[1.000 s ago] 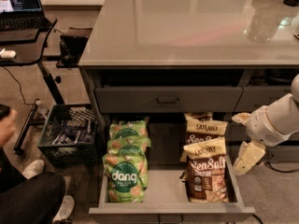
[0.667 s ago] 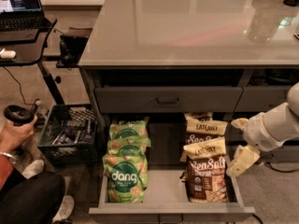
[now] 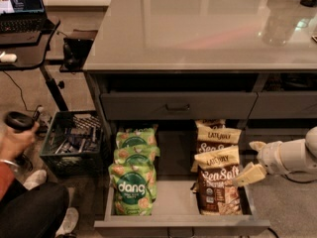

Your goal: Pick brown chip bag from middle drawer and place on counter

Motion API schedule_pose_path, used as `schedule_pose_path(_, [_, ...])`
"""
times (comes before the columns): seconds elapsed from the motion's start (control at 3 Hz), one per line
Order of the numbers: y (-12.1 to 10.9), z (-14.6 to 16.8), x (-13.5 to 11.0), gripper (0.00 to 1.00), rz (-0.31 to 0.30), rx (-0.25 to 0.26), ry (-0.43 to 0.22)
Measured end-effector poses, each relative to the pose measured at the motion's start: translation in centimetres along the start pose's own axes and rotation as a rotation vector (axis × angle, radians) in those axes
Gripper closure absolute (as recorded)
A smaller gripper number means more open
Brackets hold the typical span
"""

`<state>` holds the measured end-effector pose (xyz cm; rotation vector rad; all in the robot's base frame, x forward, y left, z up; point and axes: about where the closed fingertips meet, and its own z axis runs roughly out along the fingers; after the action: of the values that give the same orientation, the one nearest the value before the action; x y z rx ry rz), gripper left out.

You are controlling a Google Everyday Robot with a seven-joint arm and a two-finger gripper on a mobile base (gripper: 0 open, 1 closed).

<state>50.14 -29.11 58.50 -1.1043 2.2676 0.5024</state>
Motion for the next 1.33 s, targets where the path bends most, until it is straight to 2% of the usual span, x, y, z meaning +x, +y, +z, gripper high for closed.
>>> schedule_pose_path(0.33, [-2.0, 3.1, 2.1, 0.0, 0.074, 0.003, -0.088])
schedule_pose_path(0.67, [-2.0, 3.1, 2.1, 0.0, 0.074, 0.003, -0.088])
schedule_pose_path(1.0, [-2.1, 4.0, 2.8, 0.0, 0.075, 0.061, -0.11])
schedule_pose_path(1.33, [-2.9, 6.0, 4.3, 0.0, 0.071, 0.166, -0.154])
